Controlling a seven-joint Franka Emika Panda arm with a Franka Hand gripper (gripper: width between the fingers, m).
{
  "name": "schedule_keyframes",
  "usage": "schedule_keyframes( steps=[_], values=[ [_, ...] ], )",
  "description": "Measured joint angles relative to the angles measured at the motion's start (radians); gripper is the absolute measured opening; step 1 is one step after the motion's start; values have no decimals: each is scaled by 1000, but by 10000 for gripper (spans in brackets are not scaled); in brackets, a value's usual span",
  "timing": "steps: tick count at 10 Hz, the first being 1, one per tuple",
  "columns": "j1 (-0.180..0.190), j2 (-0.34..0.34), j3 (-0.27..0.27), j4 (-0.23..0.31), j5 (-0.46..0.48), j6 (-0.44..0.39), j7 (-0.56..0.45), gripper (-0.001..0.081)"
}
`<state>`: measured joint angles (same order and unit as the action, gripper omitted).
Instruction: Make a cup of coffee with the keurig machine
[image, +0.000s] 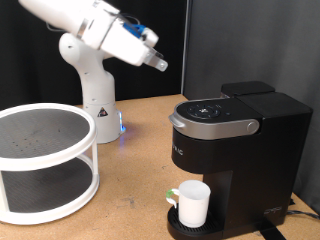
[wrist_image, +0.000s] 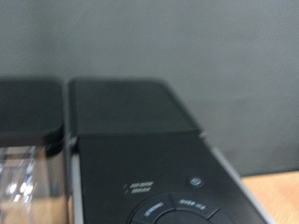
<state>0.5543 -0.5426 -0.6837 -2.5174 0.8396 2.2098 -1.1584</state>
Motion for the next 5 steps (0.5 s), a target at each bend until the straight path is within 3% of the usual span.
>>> schedule_keyframes(
  steps=[1, 3, 5],
  values=[
    [0, 22, 36, 34, -86, -14, 51, 803],
    [13, 76, 64, 89, -102, -22, 105, 803],
    [12, 75, 63, 87, -127, -35, 83, 803]
  ],
)
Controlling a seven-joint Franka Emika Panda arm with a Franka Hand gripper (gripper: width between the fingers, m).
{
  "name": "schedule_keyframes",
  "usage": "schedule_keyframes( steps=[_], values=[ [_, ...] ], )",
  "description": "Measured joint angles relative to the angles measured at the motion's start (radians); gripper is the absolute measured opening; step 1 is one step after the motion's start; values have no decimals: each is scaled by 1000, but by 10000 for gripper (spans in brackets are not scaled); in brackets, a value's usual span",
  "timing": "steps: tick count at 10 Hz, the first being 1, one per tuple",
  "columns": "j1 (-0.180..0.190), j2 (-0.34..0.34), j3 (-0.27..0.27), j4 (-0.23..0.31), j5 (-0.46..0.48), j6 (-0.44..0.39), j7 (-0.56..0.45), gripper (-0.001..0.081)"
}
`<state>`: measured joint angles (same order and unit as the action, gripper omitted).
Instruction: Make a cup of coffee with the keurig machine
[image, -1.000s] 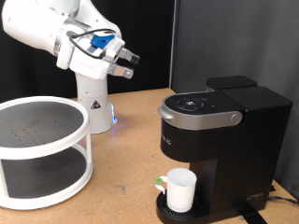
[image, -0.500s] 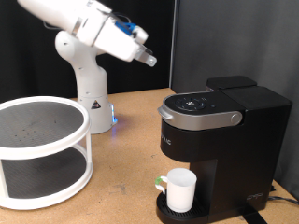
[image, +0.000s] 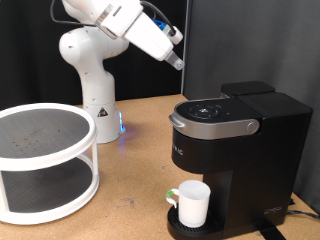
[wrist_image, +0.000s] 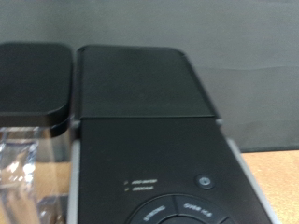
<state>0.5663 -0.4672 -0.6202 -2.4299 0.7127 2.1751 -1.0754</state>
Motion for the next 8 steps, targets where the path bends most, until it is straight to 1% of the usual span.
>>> schedule_keyframes(
  steps=[1, 2, 4, 6, 8],
  values=[
    [1, 1, 4, 13, -45, -26, -12, 803],
    [3, 7, 14, 42, -104, -61, -4, 803],
    [7, 45, 46, 121, -179, -111, 61, 803],
    [17, 99, 63, 210, -210, -187, 120, 803],
    [24, 155, 87, 287, -234, -207, 173, 803]
  ],
)
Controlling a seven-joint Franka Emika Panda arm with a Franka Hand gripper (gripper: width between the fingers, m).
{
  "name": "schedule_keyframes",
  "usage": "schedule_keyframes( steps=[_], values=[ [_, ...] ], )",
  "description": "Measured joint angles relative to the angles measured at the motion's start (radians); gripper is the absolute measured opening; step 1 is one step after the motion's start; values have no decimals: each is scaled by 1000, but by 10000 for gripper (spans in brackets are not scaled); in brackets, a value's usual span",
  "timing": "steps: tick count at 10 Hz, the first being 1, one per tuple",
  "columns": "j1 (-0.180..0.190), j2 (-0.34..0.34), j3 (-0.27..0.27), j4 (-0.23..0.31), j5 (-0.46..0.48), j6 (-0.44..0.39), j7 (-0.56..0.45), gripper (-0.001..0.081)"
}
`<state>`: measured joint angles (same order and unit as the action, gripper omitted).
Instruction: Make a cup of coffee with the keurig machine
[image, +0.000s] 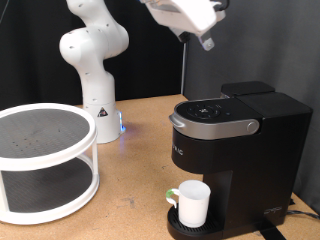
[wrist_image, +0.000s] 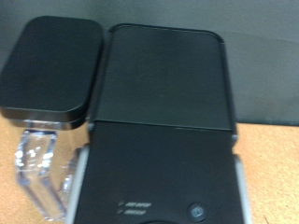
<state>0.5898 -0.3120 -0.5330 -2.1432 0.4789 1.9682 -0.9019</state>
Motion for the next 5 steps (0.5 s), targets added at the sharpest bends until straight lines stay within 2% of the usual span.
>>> schedule_keyframes(
  steps=[2, 5],
  values=[
    [5, 55, 26, 64, -33, 10, 40, 803],
    [13, 137, 54, 146, -107, 6, 49, 803]
  ],
)
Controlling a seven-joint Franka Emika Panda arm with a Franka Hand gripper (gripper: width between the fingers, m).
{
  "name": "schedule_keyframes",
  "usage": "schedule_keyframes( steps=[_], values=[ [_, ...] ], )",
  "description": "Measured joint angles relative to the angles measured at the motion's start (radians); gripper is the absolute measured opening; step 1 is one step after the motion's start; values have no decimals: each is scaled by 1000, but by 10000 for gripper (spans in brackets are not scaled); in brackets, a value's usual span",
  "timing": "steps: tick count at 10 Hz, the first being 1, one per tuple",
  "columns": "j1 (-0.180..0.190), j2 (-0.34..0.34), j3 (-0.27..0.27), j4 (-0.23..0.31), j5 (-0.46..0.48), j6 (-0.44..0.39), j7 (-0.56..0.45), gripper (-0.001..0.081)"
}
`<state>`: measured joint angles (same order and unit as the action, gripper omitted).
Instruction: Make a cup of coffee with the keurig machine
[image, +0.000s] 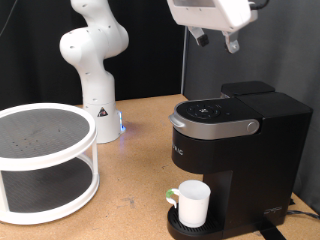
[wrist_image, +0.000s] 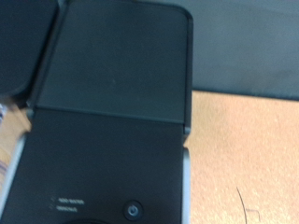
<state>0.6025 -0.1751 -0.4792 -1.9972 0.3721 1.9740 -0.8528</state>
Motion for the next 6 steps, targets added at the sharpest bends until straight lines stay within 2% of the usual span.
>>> schedule_keyframes(
  steps=[2, 4, 6],
  values=[
    [2, 37, 10, 12, -25, 17, -3, 803],
    [3, 55, 18, -12, -38, 96, -9, 803],
    [3, 71, 20, -38, -44, 124, -30, 803]
  ],
)
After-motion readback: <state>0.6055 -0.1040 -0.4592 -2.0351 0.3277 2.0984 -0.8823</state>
